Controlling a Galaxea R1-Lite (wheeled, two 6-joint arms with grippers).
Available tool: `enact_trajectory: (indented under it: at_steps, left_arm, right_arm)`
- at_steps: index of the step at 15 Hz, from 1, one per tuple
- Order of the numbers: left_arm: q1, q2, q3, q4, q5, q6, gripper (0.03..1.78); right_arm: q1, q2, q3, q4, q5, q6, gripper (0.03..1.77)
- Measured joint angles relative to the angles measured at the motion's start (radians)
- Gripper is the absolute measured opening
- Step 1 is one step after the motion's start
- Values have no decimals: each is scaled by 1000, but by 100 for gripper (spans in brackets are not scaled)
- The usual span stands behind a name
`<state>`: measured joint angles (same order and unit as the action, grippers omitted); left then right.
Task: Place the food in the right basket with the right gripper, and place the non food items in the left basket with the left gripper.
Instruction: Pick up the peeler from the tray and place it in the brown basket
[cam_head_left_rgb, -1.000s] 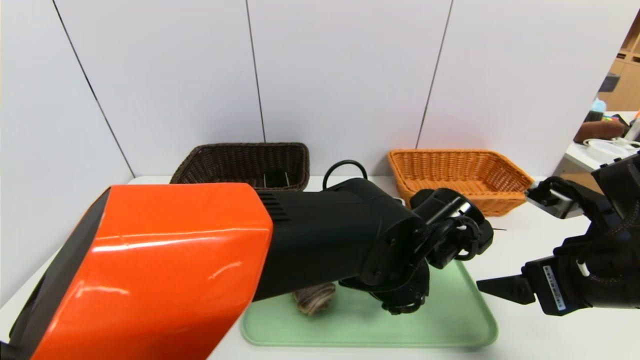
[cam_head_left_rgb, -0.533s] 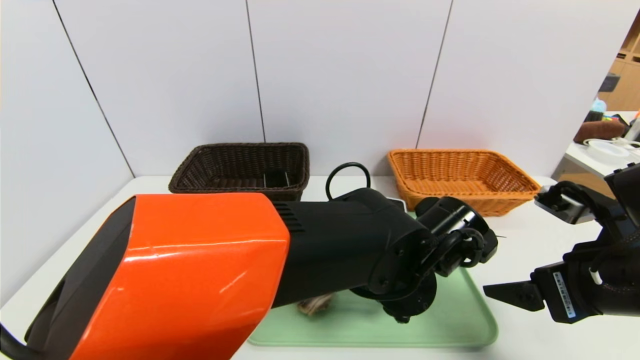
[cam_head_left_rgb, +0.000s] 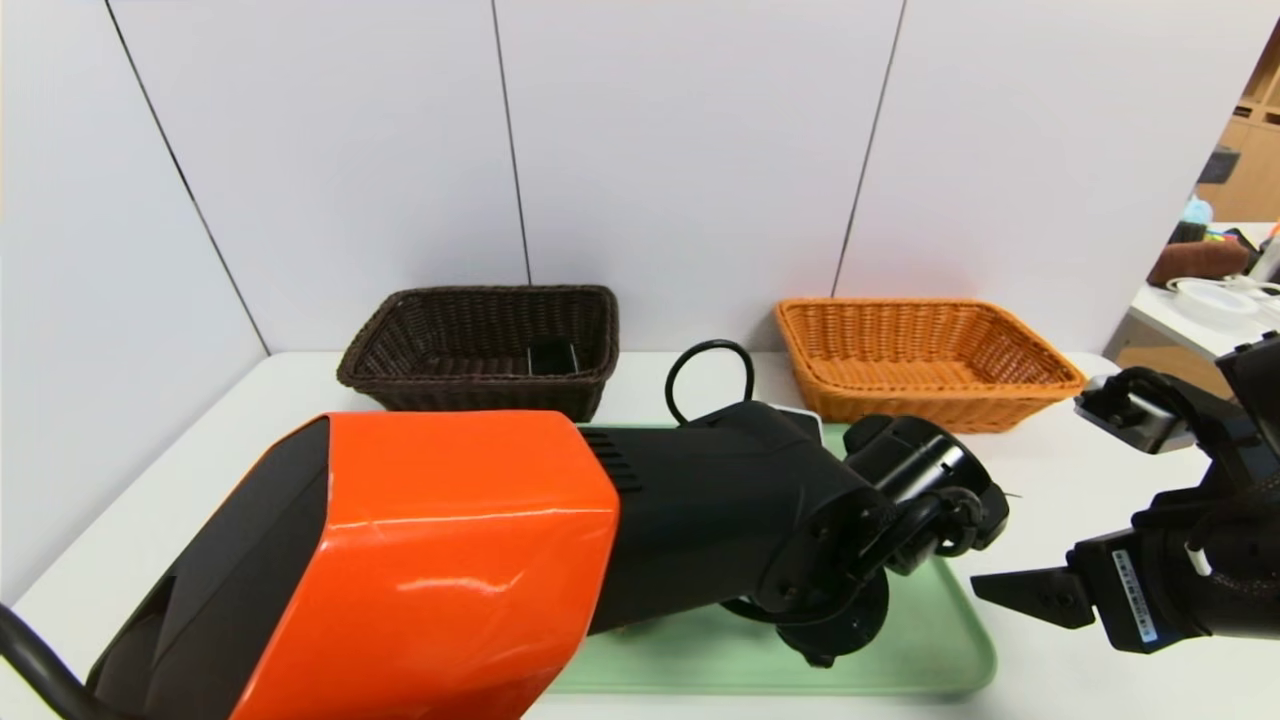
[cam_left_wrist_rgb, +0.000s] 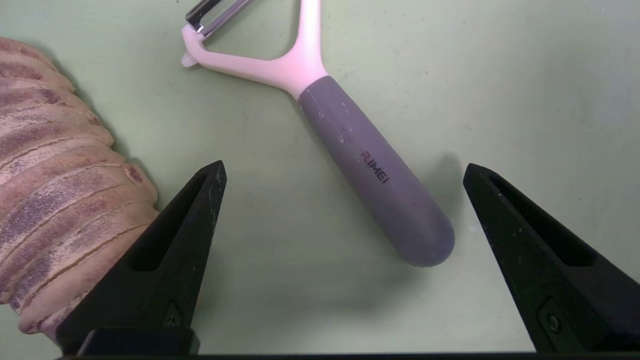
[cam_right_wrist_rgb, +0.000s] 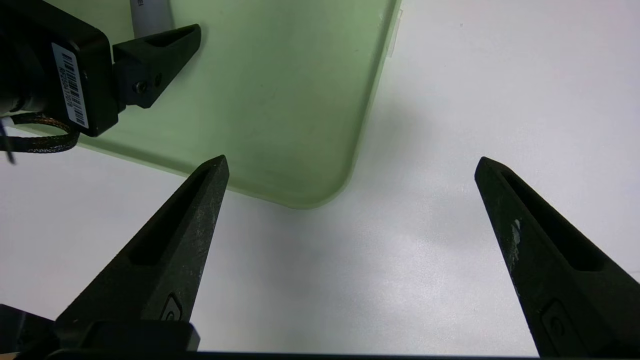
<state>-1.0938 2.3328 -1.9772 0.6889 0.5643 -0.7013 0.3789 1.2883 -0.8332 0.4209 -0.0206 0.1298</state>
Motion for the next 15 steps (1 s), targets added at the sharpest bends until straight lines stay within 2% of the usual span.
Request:
enact_trajectory:
  at_steps: [8,9,12,15]
  left_arm:
    - [0,11,0,1,-2,3,169]
    - [0,11,0,1,-2,3,161]
    - [0,15,0,2,-2,2,113]
    - [0,19,0,4,-2,1,80]
  right_arm:
    - [-6,1,0,0,4,0,170]
    - [-7,1,1,0,4,0,170]
    - [-7,1,1,0,5,0,170]
    - [-7,1,1,0,6,0,170]
